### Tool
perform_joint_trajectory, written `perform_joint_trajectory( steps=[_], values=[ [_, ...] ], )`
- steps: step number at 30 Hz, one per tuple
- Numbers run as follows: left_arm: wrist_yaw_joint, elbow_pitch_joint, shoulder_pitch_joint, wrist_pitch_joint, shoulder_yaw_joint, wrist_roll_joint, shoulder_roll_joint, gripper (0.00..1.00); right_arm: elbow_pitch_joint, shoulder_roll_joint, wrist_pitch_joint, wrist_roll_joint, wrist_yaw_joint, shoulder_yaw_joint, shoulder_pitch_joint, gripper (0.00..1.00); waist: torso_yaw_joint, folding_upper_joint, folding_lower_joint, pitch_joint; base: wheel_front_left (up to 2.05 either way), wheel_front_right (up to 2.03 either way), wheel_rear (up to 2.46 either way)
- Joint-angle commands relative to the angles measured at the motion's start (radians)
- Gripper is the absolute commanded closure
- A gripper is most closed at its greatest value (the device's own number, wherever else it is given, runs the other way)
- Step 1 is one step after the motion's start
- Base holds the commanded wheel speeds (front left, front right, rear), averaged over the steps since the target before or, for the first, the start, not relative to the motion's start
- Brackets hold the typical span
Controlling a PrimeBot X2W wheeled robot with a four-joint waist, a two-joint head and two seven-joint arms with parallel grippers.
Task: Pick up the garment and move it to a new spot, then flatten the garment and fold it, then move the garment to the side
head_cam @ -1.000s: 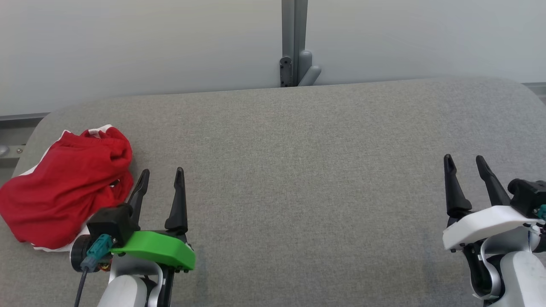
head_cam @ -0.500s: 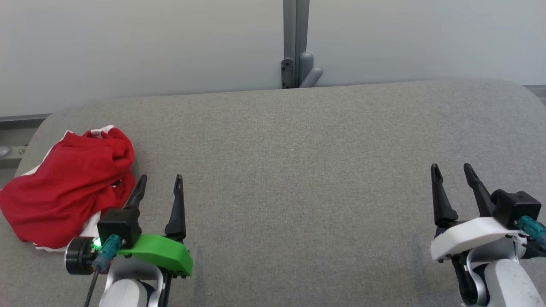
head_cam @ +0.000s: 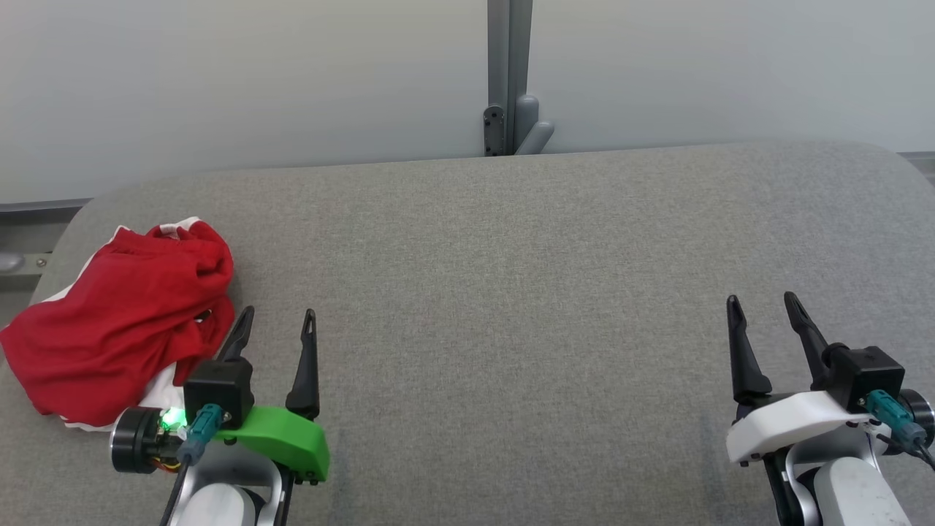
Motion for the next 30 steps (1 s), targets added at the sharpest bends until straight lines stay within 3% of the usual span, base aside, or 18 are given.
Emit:
perform_joint_trajectory(
  steps=[1,30],
  values=[
    [0.009,-0.001,0.007,0.005,0.006,0.018,0.008,0.0,0.001,-0.002,-0.015,-0.019,0.0,0.006,0.008,0.0,0.0,0.0,0.0,-0.001,0.0,0.0,0.0],
    [0.005,0.012,0.023,0.037,0.013,-0.003,-0.01,0.0,0.059,0.024,-0.063,-0.023,0.0,-0.006,0.021,0.0,-0.003,0.0,0.0,-0.006,0.0,0.0,0.0]
  ],
)
